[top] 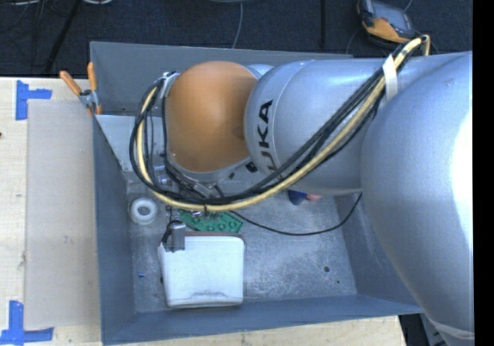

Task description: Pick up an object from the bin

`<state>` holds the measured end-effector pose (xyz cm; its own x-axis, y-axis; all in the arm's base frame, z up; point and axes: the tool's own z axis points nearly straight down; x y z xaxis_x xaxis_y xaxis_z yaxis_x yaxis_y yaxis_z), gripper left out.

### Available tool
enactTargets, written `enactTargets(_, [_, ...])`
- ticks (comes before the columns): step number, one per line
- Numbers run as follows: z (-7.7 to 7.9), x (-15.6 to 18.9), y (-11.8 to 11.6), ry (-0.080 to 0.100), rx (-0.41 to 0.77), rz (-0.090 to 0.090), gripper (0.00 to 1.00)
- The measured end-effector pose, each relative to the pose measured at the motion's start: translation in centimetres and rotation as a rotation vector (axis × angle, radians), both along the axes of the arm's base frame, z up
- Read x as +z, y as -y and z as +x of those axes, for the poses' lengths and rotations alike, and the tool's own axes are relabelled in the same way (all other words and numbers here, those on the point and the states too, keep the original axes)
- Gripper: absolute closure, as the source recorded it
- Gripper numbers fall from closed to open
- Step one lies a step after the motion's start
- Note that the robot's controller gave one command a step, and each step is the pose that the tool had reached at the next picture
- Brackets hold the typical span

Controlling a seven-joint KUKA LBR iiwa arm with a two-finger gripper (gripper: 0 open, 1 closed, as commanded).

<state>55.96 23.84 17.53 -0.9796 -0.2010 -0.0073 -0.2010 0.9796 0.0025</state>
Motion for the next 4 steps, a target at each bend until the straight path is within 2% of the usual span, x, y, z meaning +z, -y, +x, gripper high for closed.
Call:
enactTargets(1, [5.0, -10.4, 4.3, 0.001, 0.443, -0.004, 0.0])
enactTargets(2, [6.3, -10.5, 10.4, -0.002, 0.659, -0.007, 0.0])
enactTargets(3, [6.3, -10.2, 10.2, -0.002, 0.657, -0.003, 1.0])
enactTargets(4, [3.4, 4.0, 6.3, 0.005, 0.577, -0.004, 1.0])
